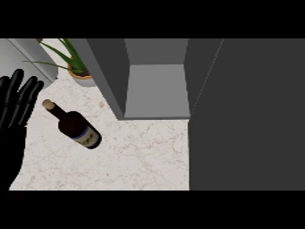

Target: Pick up the wine, place it into the cabinet and close the cabinet

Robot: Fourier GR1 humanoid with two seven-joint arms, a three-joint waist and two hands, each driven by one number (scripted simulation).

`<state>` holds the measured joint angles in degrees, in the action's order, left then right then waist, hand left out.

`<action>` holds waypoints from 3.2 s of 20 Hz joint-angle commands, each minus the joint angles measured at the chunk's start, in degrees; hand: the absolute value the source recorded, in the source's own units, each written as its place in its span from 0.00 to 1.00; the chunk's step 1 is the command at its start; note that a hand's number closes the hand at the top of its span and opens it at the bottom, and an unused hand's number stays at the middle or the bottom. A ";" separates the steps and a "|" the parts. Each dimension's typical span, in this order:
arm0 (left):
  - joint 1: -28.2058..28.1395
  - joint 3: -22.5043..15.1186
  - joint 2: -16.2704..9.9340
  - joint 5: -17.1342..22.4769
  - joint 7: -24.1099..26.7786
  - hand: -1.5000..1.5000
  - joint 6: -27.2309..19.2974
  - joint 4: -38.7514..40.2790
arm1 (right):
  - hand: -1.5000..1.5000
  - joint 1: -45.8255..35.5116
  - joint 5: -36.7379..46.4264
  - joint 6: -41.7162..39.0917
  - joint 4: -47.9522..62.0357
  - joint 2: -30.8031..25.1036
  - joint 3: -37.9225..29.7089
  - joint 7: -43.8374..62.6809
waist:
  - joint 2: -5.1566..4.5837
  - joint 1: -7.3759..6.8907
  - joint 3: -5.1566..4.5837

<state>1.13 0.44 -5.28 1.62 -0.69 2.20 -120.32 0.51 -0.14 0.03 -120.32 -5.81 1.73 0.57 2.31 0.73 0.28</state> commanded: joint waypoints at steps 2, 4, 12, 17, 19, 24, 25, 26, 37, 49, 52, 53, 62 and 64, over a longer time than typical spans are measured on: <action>0.20 3.43 -2.71 5.19 1.20 0.00 4.60 0.42 | 0.00 1.14 0.64 0.55 -4.45 1.04 1.46 2.67 | -2.24 -0.62 -0.30; -1.72 6.76 -5.22 11.44 0.60 0.00 8.80 -0.39 | 0.00 8.28 1.56 -0.38 -5.74 2.11 3.09 -2.56 | -2.21 -0.56 -0.29; -2.23 9.33 -5.22 28.62 -14.99 0.00 6.77 -3.37 | 0.00 6.25 -8.95 -7.31 -17.77 -4.17 4.31 14.74 | -2.14 -0.79 -0.30; -0.17 11.96 -8.06 33.05 -23.41 0.00 2.69 -9.83 | 0.00 5.48 -10.38 -4.29 -27.03 -3.63 5.41 24.01 | -2.16 -0.66 -0.29; -1.40 12.37 -7.60 33.91 -24.08 0.00 2.24 -11.37 | 0.00 0.40 -12.56 -3.61 -27.34 -5.46 2.03 29.17 | -2.21 -0.86 -0.30; 0.17 10.57 -7.56 31.92 -29.15 0.00 -2.63 -16.25 | 0.00 -7.63 -5.10 1.68 -26.43 -2.95 7.35 35.76 | -2.20 -0.93 -0.31; 2.83 10.63 -8.45 31.25 -30.59 0.00 -4.22 -14.96 | 0.00 -9.41 -9.67 0.72 -26.21 -4.59 3.50 37.67 | -2.23 -0.76 -0.29; 3.90 16.37 -11.28 36.79 -30.36 0.00 -1.90 -12.87 | 0.00 -8.44 -8.19 2.53 -30.48 -3.90 6.45 41.34 | -2.11 -0.69 -0.34; 4.89 13.14 -10.47 32.52 -33.48 0.00 -5.07 -12.54 | 0.00 -15.38 -12.12 3.06 -30.23 -5.71 -1.23 46.85 | -2.15 -0.57 -0.28; 9.86 11.31 -9.14 24.29 -29.12 0.00 -6.90 -2.02 | 0.00 -26.79 -8.35 7.05 -31.80 -6.89 1.08 58.68 | -2.10 -0.11 -0.35; 6.00 11.20 -7.59 23.80 -25.20 0.00 -4.17 -0.38 | 0.00 -29.73 -11.81 6.15 -26.37 -8.06 -3.54 57.51 | -2.21 -0.56 -0.33; 6.87 7.02 -5.47 18.84 -24.75 0.00 -7.00 -0.99 | 0.00 -32.08 -10.02 7.27 -24.30 -7.09 -2.64 56.40 | -2.23 -0.56 -0.31; 4.31 7.76 -5.17 18.23 -18.45 0.00 -1.13 8.03 | 0.00 -27.52 -9.93 6.53 -28.79 -6.55 -2.18 57.51 | -2.23 -0.38 -0.29; 2.04 10.53 -6.05 19.72 -12.27 0.00 3.87 13.60 | 0.00 -31.96 -8.61 9.17 -29.57 -6.97 -1.55 62.49 | -2.16 -0.22 -0.37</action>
<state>4.88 9.85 -11.39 21.61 -18.82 2.02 -112.65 -30.99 -6.33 6.62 -142.47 -13.33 -0.24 57.16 0.14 0.46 -0.03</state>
